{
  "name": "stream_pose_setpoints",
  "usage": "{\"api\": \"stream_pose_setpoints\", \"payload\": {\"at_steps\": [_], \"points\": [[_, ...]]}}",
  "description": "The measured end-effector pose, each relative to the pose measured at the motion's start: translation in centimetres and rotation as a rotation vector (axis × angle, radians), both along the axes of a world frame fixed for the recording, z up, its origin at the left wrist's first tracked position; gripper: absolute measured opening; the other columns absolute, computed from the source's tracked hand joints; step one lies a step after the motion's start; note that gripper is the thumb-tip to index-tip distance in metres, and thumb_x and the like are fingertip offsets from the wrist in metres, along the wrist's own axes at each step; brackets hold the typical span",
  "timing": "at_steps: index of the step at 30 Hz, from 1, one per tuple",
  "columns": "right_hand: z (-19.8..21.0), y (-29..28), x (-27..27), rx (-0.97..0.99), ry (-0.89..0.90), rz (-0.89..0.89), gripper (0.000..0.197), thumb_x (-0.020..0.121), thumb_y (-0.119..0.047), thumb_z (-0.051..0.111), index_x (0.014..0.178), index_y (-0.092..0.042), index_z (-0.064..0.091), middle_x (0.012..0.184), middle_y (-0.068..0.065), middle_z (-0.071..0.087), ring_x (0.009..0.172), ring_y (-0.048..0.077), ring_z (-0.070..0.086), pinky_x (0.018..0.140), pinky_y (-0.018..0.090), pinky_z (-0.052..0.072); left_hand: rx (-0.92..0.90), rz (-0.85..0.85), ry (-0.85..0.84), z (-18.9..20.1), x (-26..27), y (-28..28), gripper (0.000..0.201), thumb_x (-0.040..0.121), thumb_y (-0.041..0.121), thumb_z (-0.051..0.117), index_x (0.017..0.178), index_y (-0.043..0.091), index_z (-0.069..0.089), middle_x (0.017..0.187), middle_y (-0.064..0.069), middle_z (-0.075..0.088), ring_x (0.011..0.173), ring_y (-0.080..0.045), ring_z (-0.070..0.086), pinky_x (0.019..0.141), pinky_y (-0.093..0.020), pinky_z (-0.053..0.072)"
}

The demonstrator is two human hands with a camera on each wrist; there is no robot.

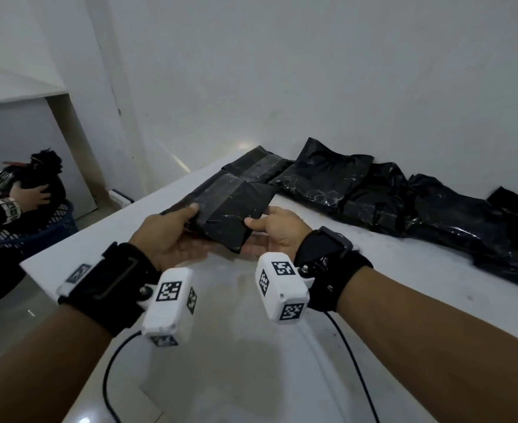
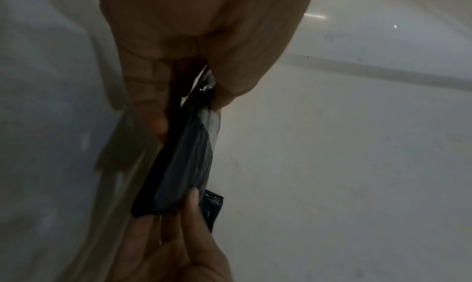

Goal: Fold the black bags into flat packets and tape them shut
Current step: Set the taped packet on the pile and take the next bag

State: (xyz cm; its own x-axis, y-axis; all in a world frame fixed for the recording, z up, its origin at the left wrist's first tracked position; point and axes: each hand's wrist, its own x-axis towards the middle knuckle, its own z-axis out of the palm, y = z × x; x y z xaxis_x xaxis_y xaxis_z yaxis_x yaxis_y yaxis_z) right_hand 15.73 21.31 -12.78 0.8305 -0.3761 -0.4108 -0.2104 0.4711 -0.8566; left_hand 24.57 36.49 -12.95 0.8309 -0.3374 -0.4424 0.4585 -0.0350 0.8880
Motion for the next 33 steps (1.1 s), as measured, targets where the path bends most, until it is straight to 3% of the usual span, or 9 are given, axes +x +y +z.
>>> {"api": "stream_pose_setpoints", "payload": {"at_steps": [4,9,13,16,19,23,26,29,33], "points": [[-0.2,-0.2,0.3,-0.186,0.136,0.096,0.014,0.097,-0.002,0.058,0.11,-0.001,0.055,0.094,0.016,0.066,0.085,0.033,0.07,0.068,0.047,0.059,0.046,0.033,-0.006,-1.7,3.7,-1.4,0.008,0.099,0.008,0.055,0.093,0.002,0.056,0.085,-0.018,0.062,0.049,-0.027,0.066,0.037,-0.032,0.052],[-0.5,-2.5,-0.2,-0.639,0.268,0.122,0.054,0.089,-0.01,0.069,0.136,-0.012,0.042,0.111,0.017,0.06,0.07,0.024,0.064,0.059,0.037,0.055,0.151,0.023,0.002,-2.5,6.8,-2.3,0.016,0.098,0.005,0.054,0.082,0.004,0.052,0.086,-0.015,0.058,0.058,-0.026,0.063,0.032,-0.029,0.049],[-0.6,-4.6,-1.0,-0.974,0.328,0.163,0.036,0.082,-0.022,0.076,0.114,-0.017,0.059,0.112,0.012,0.063,0.083,0.028,0.07,0.065,0.037,0.06,0.241,0.07,-0.127,-2.3,8.4,-3.1,0.013,0.09,0.009,0.068,0.091,0.001,0.057,0.094,-0.017,0.064,0.07,-0.029,0.065,0.044,-0.035,0.057],[-0.5,-5.7,-1.8,-1.136,0.374,0.211,0.03,0.081,-0.025,0.077,0.106,-0.017,0.063,0.111,0.007,0.061,0.101,0.03,0.065,0.086,0.045,0.057,0.588,0.06,-0.369,-1.6,9.0,-2.9,0.039,0.078,0.034,0.081,0.091,0.002,0.063,0.088,-0.015,0.068,0.077,-0.03,0.068,0.069,-0.035,0.057],[-0.4,-6.6,-2.7,-1.201,0.373,0.238,0.027,0.082,-0.023,0.076,0.105,-0.013,0.066,0.105,0.008,0.06,0.101,0.03,0.064,0.084,0.04,0.056,0.702,0.029,-0.39,-1.6,9.4,-2.7,0.057,0.071,0.043,0.085,0.093,-0.004,0.061,0.081,-0.014,0.071,0.074,-0.032,0.072,0.073,-0.039,0.059],[0.0,-7.2,-3.7,-1.231,0.374,0.27,0.025,0.082,-0.02,0.075,0.103,-0.01,0.067,0.101,0.01,0.06,0.086,0.028,0.062,0.07,0.034,0.052,0.701,-0.031,-0.361,-2.3,9.1,-2.7,0.052,0.081,0.044,0.076,0.094,-0.004,0.06,0.061,-0.018,0.07,0.042,-0.025,0.065,0.047,-0.031,0.053],[0.2,-7.5,-4.3,-1.236,0.37,0.262,0.023,0.082,-0.018,0.075,0.101,-0.007,0.068,0.096,0.008,0.06,0.084,0.026,0.061,0.068,0.033,0.051,0.811,-0.019,-0.479,-1.9,8.6,-2.5,0.066,0.08,0.056,0.071,0.105,-0.004,0.056,0.085,-0.022,0.073,0.072,-0.034,0.071,0.066,-0.04,0.058],[0.4,-7.4,-4.5,-1.248,0.376,0.257,0.022,0.082,-0.019,0.075,0.1,-0.008,0.069,0.101,0.009,0.06,0.091,0.029,0.064,0.069,0.034,0.053,1.086,-0.059,-0.694,-1.5,7.3,-2.7,0.089,0.082,0.056,0.067,0.138,-0.004,0.031,0.139,-0.029,0.039,0.124,-0.046,0.045,0.099,-0.049,0.045],[0.7,-7.2,-4.3,-1.269,0.395,0.237,0.023,0.082,-0.022,0.075,0.101,-0.013,0.066,0.114,0.012,0.061,0.098,0.032,0.065,0.082,0.038,0.055,1.087,-0.325,-1.192,-1.5,4.9,-3.6,0.071,0.09,0.05,0.059,0.147,0.015,0.034,0.151,-0.019,0.025,0.135,-0.043,0.024,0.108,-0.052,0.033]]}}
